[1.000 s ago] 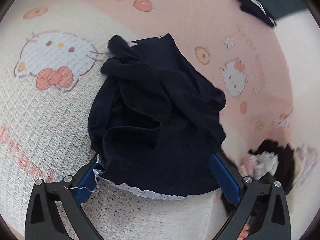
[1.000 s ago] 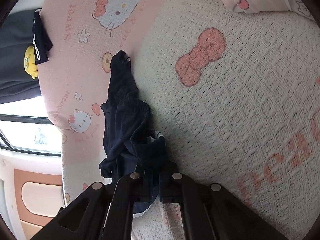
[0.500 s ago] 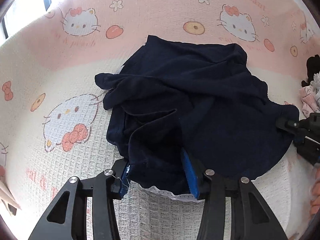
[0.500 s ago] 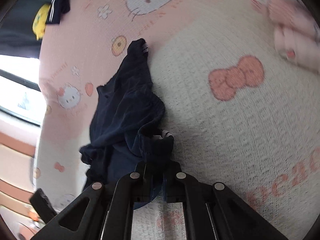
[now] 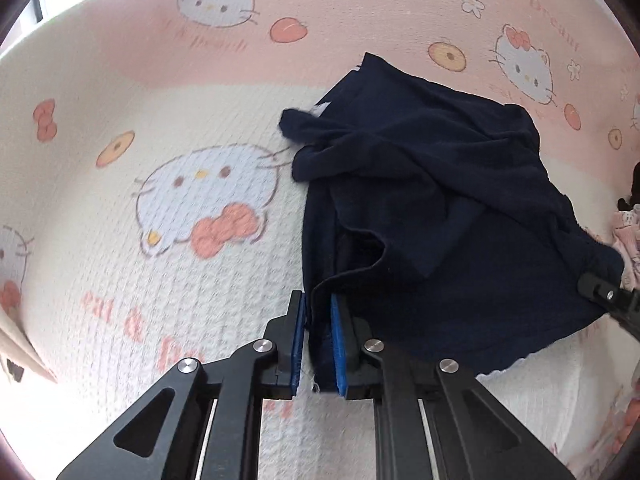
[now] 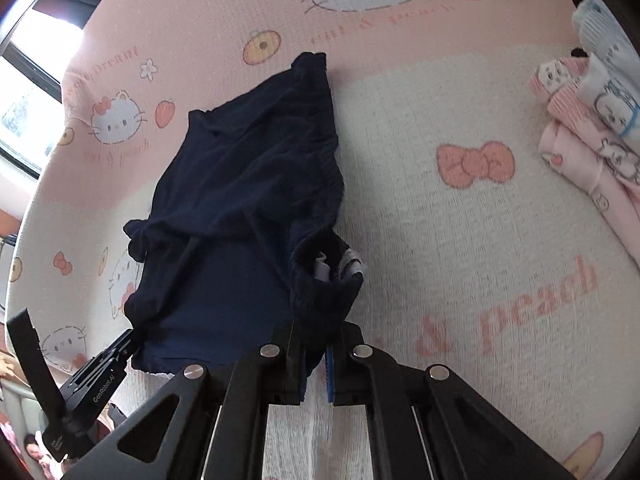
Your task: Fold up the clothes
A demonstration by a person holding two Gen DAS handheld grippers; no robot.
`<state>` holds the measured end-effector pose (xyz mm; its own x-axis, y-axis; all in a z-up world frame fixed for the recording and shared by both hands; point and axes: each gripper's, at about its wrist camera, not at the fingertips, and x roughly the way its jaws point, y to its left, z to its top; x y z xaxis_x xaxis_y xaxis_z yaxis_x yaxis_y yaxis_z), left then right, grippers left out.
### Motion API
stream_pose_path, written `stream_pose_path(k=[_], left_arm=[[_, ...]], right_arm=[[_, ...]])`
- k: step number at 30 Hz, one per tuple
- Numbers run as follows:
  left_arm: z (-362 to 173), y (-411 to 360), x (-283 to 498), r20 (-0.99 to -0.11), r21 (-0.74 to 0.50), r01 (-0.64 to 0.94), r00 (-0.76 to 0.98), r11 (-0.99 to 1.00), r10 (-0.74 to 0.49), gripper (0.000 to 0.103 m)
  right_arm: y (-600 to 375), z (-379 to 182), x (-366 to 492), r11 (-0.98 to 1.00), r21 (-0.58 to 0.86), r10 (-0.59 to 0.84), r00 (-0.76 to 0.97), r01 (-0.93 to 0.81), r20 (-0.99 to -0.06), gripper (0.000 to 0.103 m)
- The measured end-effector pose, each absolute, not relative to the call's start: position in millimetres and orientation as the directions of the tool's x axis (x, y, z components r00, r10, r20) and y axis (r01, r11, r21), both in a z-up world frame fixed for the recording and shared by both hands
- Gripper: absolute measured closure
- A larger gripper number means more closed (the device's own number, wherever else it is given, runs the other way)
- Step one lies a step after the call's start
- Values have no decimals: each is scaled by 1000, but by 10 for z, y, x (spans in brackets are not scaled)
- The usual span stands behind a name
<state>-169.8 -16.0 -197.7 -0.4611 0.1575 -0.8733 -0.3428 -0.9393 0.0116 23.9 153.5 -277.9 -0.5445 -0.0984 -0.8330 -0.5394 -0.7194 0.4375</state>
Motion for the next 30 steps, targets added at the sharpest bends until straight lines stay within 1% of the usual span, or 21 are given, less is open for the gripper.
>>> stream_pose_path(k=[5,8,10,11,13,14,15,16,17,18,19,20,21,22,23,24,28,30], left_arm=[[-1935,-252,-1602,-878,23,-361,-452,-932,154,92],[-1930,-301,-1595,-884,0,-361,-435,-933,169,92],[-1928,-334,-1618,-891,-43,-360,-408,-932,199,92],[-1925,-374,-1642,-890,-102,-344,-387,-933,240,92],[-1923,-494,-1705,-868,-279,-285,-335,-917,368,92],[-1952,-561,-1746,-850,-379,-242,-292,-893,439,91],[-1995,-622,-1769,-832,-458,-188,-254,-869,493,89],[-2044,-679,-1766,-814,-518,-133,-227,-845,535,80],[-2092,-735,-1762,-792,-573,-76,-203,-816,576,60],[-2124,-790,-1747,-762,-626,-26,-192,-780,618,49],[-2135,-844,-1717,-723,-677,12,-197,-736,662,34],[-2152,-894,-1691,-696,-710,50,-200,-702,690,26],[-2175,-941,-1671,-685,-725,89,-197,-683,702,23],[-2199,-987,-1652,-674,-738,127,-194,-663,713,21],[-2223,-1033,-1632,-662,-749,165,-192,-641,724,21],[-2249,-1078,-1617,-649,-760,197,-189,-619,737,21],[-2300,-1189,-1503,-607,-791,246,-208,-560,767,21],[-2298,-1099,-1569,-608,-791,241,-213,-562,765,21]], right_arm=[[1581,-2767,287,-696,468,-120,-554,-544,-824,100],[1596,-2740,361,-696,476,-125,-562,-538,-818,100],[1637,-2760,388,-668,512,-146,-580,-540,-802,100],[1667,-2786,408,-637,557,-176,-603,-534,-778,95],[1730,-2864,471,-546,646,-236,-642,-533,-729,85],[1759,-2906,509,-496,689,-263,-664,-529,-700,70],[1766,-2960,546,-435,729,-290,-684,-528,-669,61],[1771,-3015,584,-372,766,-315,-704,-525,-636,61],[1777,-3070,622,-306,798,-337,-725,-519,-601,61],[1782,-3125,660,-239,825,-356,-745,-512,-564,61],[1775,-3153,693,-194,842,-368,-758,-503,-538,61],[1766,-3179,725,-151,856,-379,-771,-494,-512,61],[1758,-3205,758,-107,868,-388,-784,-484,-485,59],[1740,-3212,771,-93,870,-392,-785,-485,-479,57],[1715,-3205,770,-93,870,-394,-784,-484,-479,53],[1689,-3199,767,-94,870,-396,-784,-484,-478,51],[1534,-3205,719,-108,862,-422,-762,-495,-491,50],[1477,-3245,699,-91,859,-435,-756,-503,-489,48]])
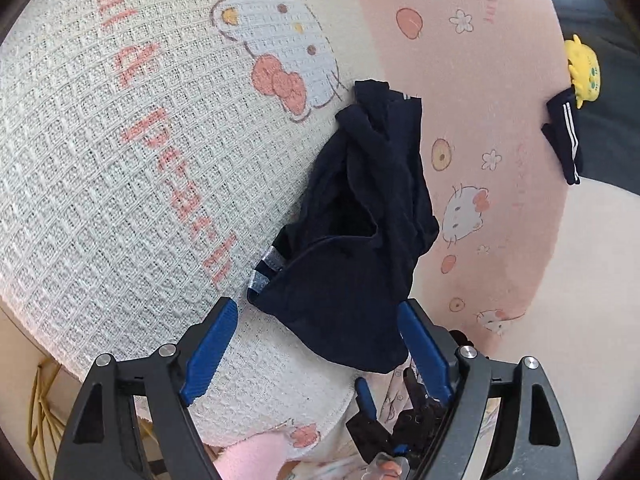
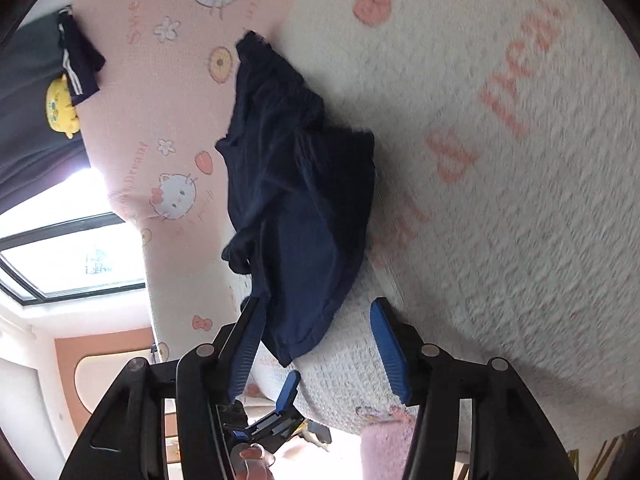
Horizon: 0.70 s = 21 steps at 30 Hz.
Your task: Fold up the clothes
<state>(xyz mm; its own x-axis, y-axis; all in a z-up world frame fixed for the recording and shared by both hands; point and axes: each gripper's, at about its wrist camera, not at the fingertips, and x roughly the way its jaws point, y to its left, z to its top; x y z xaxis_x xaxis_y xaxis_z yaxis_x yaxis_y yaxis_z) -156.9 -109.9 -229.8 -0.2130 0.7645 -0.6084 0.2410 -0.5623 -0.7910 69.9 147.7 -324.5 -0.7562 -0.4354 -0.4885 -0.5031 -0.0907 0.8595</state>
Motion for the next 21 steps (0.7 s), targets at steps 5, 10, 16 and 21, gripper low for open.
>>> stream_pose_path(k=[5,10,16,21], left_arm=[[-2430,-693,-1777,-590,-804,219,-188,-552,785,21],[-2443,-709,-1668,-566,-819,234,-186,-524,803,18],[-2423,-681,-1663,-569,-818,226,-187,-529,801,17],[-2391,-611,-1645,-581,-811,211,-181,-546,793,14]], right_arm=[[1384,-3372,623,-6,875,-461,-775,-484,-431,47],[1355,-3401,492,6,893,-434,-805,-450,-403,47],[1420,-3370,361,-29,892,-416,-806,-451,-421,51],[1429,-3464,216,-38,868,-444,-770,-495,-459,103]])
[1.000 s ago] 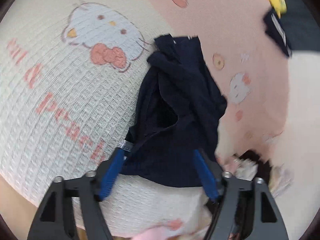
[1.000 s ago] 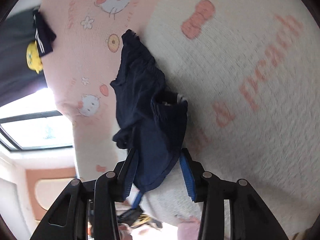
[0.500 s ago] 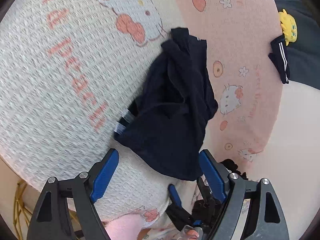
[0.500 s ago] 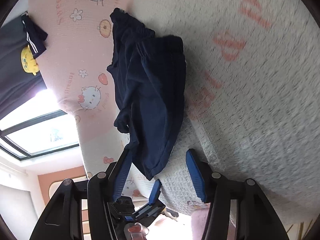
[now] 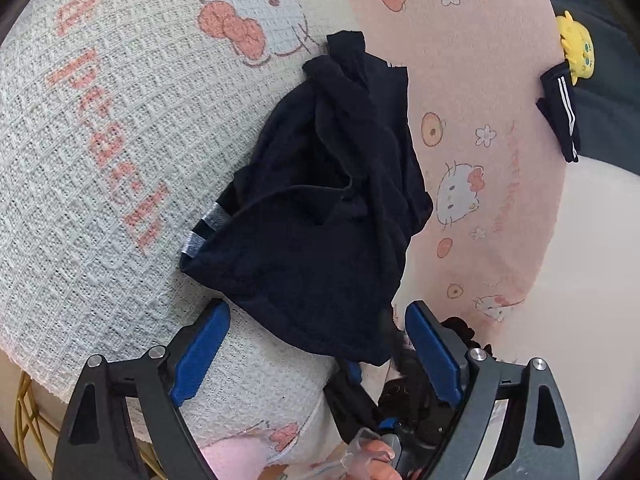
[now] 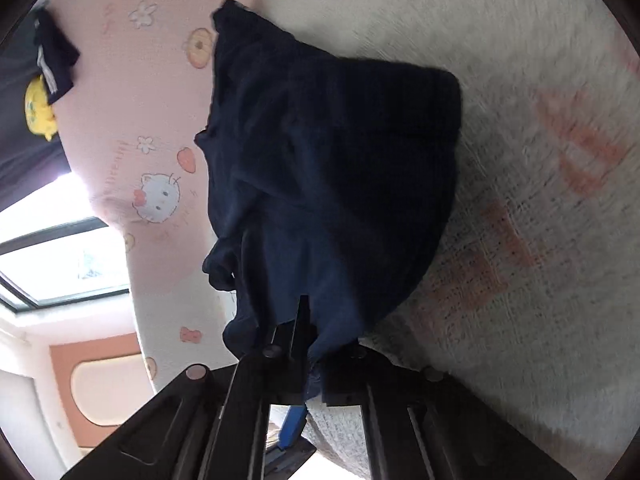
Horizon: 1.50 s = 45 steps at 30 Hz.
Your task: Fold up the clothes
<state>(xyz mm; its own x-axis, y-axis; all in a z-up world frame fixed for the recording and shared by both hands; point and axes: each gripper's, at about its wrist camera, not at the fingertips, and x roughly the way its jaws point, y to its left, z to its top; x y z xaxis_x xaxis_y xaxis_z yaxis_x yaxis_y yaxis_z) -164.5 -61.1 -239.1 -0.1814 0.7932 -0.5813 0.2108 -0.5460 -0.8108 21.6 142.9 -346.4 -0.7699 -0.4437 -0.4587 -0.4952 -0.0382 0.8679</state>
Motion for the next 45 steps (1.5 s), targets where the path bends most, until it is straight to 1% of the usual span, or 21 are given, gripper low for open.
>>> stream_pose_path(k=[3,5,6,9,12,16,20,23,26,29,31,33,36,37,38,39,40,41,42,44,45], left_arm=[[-2456,-539,-1639,-543,-829,254,-153,-498,826,14],[-2518,-488,-1629,-517,-837,289,-138,-465,845,14],[-2539,-468,-1625,-508,-839,305,-139,-452,850,14],[-2555,-428,-1623,-496,-839,345,-169,-420,852,13],[-2614,-357,-1651,-462,-842,396,-175,-367,870,13],[-2667,-248,-1710,-429,-843,432,-180,-321,885,13],[-2600,-201,-1802,-450,-855,379,-203,-354,870,13],[-2541,-217,-1847,-488,-852,328,-214,-409,846,13],[-2431,-249,-1882,-555,-828,249,-229,-503,800,13],[-2275,-277,-1895,-641,-764,150,-287,-628,712,13],[-2241,-281,-1906,-670,-729,97,-303,-678,677,13],[-2236,-263,-1897,-679,-712,57,-310,-700,665,13],[-2245,-257,-1855,-678,-707,51,-335,-705,655,13],[-2255,-262,-1849,-672,-712,56,-344,-699,656,11],[-2274,-273,-1855,-657,-728,65,-350,-682,667,5],[-2299,-289,-1864,-638,-748,76,-355,-659,683,1],[-2324,-304,-1873,-619,-767,86,-360,-635,698,0],[-2342,-317,-1881,-606,-780,92,-361,-619,709,0],[-2349,-327,-1889,-602,-784,91,-354,-614,716,0],[-2351,-327,-1892,-595,-788,75,-344,-611,726,0],[-2352,-325,-1891,-593,-789,65,-341,-611,729,0]], right_arm=[[1433,-3531,222,47,881,-457,-795,-470,-399,100],[1439,-3490,195,21,883,-471,-784,-469,-405,98],[1445,-3465,188,20,891,-470,-790,-454,-393,98],[1453,-3419,169,64,912,-477,-815,-405,-329,98],[1483,-3332,129,69,930,-477,-831,-361,-287,98],[1529,-3236,105,16,930,-473,-822,-368,-317,96],[1552,-3258,141,38,930,-464,-831,-365,-307,96],[1557,-3273,141,43,930,-469,-830,-365,-304,96],[1557,-3268,129,38,931,-472,-828,-363,-304,96],[1565,-3269,106,12,930,-476,-820,-366,-317,96],[1541,-3269,63,-5,927,-470,-818,-375,-333,96],[1518,-3280,65,-6,923,-475,-812,-384,-341,96],[1518,-3324,111,17,921,-476,-813,-390,-335,96],[1522,-3349,129,22,918,-469,-815,-397,-342,96],[1527,-3374,147,26,914,-461,-816,-405,-348,96],[1546,-3388,166,28,912,-463,-813,-410,-352,96],[1532,-3418,156,31,908,-467,-810,-417,-356,96],[1523,-3448,158,38,903,-472,-805,-427,-361,94],[1509,-3466,162,52,902,-466,-809,-429,-358,86],[1488,-3475,164,70,906,-451,-823,-418,-345,80],[1483,-3442,140,56,912,-451,-825,-407,-341,73]])
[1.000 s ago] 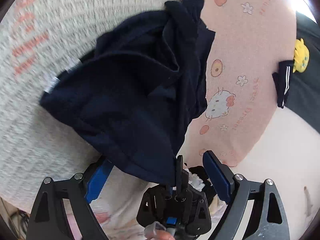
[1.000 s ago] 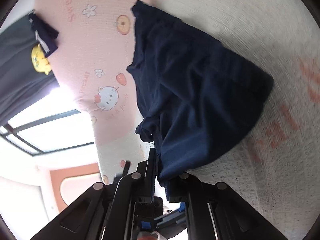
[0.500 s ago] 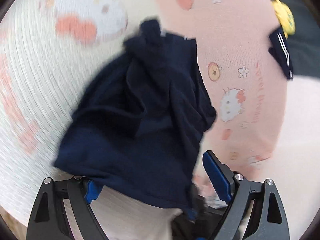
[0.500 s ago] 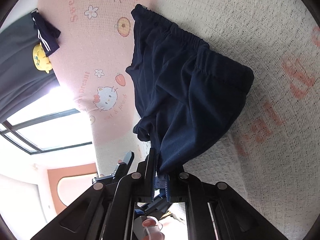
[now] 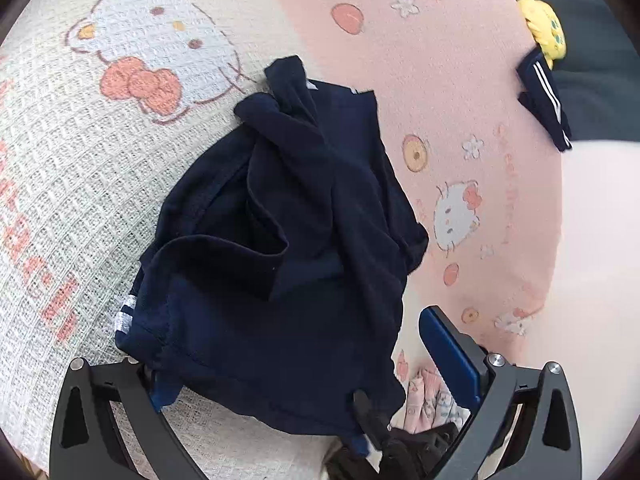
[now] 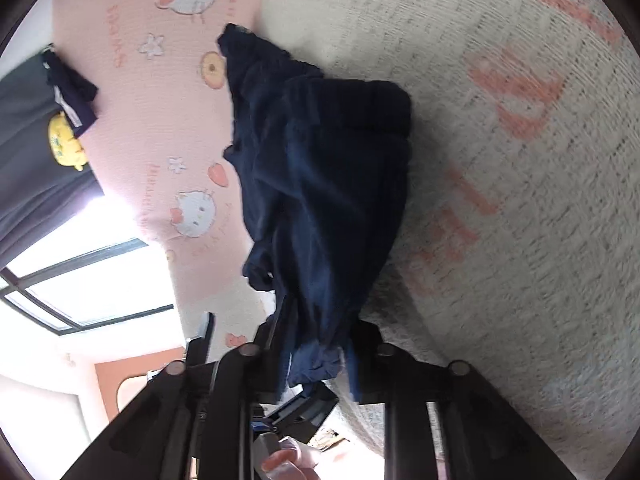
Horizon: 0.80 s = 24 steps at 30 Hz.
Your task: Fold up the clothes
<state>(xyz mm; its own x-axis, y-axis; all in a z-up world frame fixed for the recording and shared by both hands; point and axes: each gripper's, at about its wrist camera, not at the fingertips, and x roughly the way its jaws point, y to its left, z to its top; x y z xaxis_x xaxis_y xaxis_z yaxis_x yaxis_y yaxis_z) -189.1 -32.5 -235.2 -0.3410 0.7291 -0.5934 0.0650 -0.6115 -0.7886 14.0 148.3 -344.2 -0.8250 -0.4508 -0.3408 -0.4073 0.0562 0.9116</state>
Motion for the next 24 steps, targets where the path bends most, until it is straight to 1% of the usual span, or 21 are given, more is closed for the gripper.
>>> stream_pose_path(k=[1,3,4,5,6,7,8,9,11,12,13,14,16,18,19,20,21,23,24], left_arm=[[-2351,-322,-1894,-594,-788,58,-338,-613,730,0],[-2343,-319,-1915,-600,-784,53,-324,-619,732,0],[-2340,-322,-1928,-601,-784,54,-316,-619,734,0],[-2341,-334,-1935,-605,-782,57,-309,-621,734,3],[-2344,-357,-1935,-611,-778,65,-306,-624,730,7],[-2347,-381,-1934,-617,-775,73,-303,-628,726,21],[-2358,-408,-1935,-627,-768,80,-298,-635,720,43],[-2387,-446,-1942,-636,-760,84,-294,-644,713,53],[-2475,-549,-1970,-634,-766,104,-284,-634,719,78],[-2539,-606,-1980,-629,-774,128,-275,-620,727,86],[-2616,-668,-1991,-617,-785,156,-266,-599,740,96],[-2692,-722,-2001,-594,-804,180,-258,-566,762,99],[-2770,-778,-2011,-555,-832,190,-247,-521,795,99],[-2702,-726,-2015,-590,-807,138,-240,-574,771,99],[-2632,-669,-2008,-623,-778,87,-242,-623,744,99],[-2550,-594,-1990,-660,-736,24,-249,-677,709,99],[-2459,-500,-1965,-701,-676,-52,-261,-735,664,99],[-2302,-302,-1893,-771,-532,-184,-299,-827,562,99],[-2230,-190,-1840,-800,-439,-243,-331,-865,500,99]], right_arm=[[1479,-3408,115,41,917,-451,-826,-397,-337,69],[1466,-3341,55,13,927,-464,-823,-376,-327,53],[1459,-3318,22,2,929,-462,-824,-369,-327,50],[1451,-3295,-11,-9,932,-460,-826,-362,-326,48],[1449,-3298,-45,-15,935,-463,-827,-353,-320,48],[1448,-3303,-80,-20,939,-467,-827,-344,-313,48],[1454,-3306,-115,-28,943,-467,-829,-333,-307,48],[1460,-3309,-150,-36,946,-468,-831,-321,-300,48],[1448,-3304,-231,-67,949,-469,-829,-309,-303,49],[1444,-3293,-277,-88,948,-470,-827,-306,-310,50],[1422,-3282,-294,-124,941,-468,-817,-315,-336,50],[1398,-3270,-308,-162,932,-465,-808,-325,-363,52],[1352,-3247,-338,-236,909,-456,-787,-343,-416,58],[1312,-3243,-351,-309,882,-435,-772,-355,-463,76],[1295,-3252,-348,-344,868,-420,-768,-358,-484,81],[1278,-3262,-345,-380,852,-403,-764,-361,-503,94],[1287,-3295,-337,-396,838,-395,-754,-375,-524,103],[1309,-3286,-356,-411,827,-404,-737,-384,-542,103],[1320,-3280,-365,-417,822,-408,-728,-388,-551,103]])
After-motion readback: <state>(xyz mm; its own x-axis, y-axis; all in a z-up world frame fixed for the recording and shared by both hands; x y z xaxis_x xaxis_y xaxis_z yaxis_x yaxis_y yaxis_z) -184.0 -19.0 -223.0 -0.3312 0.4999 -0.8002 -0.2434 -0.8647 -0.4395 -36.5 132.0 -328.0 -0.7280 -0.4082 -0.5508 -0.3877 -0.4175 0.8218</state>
